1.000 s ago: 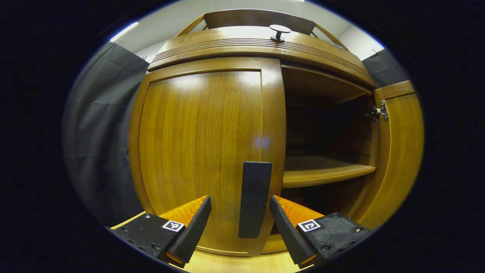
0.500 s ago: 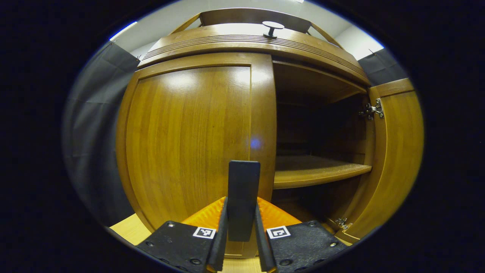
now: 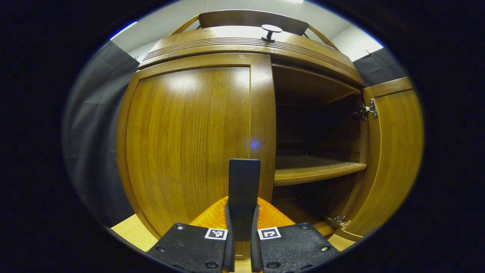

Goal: Open the right door of the double-door shoe cabinet with the right hand, and open the left door with the left hand.

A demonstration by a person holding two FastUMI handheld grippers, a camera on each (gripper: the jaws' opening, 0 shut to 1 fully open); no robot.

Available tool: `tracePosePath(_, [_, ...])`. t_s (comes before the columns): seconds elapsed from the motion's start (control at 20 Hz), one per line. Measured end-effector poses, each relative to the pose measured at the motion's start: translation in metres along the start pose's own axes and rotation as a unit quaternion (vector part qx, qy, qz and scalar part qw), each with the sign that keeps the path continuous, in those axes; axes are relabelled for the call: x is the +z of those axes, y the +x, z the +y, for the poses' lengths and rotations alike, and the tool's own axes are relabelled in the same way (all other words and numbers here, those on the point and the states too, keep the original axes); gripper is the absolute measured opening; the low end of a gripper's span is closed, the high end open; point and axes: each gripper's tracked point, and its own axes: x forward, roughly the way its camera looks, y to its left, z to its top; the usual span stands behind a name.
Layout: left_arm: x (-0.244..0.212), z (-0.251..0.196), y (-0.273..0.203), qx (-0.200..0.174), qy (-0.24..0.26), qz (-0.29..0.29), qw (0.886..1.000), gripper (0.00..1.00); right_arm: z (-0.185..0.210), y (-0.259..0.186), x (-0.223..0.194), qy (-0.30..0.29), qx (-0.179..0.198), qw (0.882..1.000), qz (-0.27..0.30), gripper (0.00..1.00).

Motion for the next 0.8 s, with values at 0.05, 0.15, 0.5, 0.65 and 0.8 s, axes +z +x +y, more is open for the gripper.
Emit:
tracePosePath(0.05, [0.001, 0.000, -0.004, -0.006, -0.001, 0.006, 1.000, 0.15, 0.003, -0.002, 0.000, 0.000, 0.000, 1.000, 0.000, 1.00])
tracePosePath(0.15, [0.001, 0.001, -0.014, -0.017, -0.007, 0.010, 1.000, 0.12, 0.010, -0.007, 0.000, 0.001, 0.000, 1.000, -0.001, 1.00])
tracePosePath(0.5, [0.005, 0.005, -0.042, -0.043, -0.018, 0.006, 0.999, 0.12, 0.034, -0.023, 0.001, -0.007, -0.004, 1.000, -0.008, 0.99])
tracePosePath(0.65, [0.004, 0.011, -0.058, -0.044, -0.027, 0.003, 0.999, 0.12, 0.044, -0.027, 0.002, -0.005, -0.005, 1.000, -0.011, 0.99])
tracePosePath(0.8, [0.005, 0.016, -0.071, -0.045, -0.033, 0.002, 0.998, 0.12, 0.057, -0.030, 0.002, -0.001, -0.003, 1.000, -0.012, 0.99])
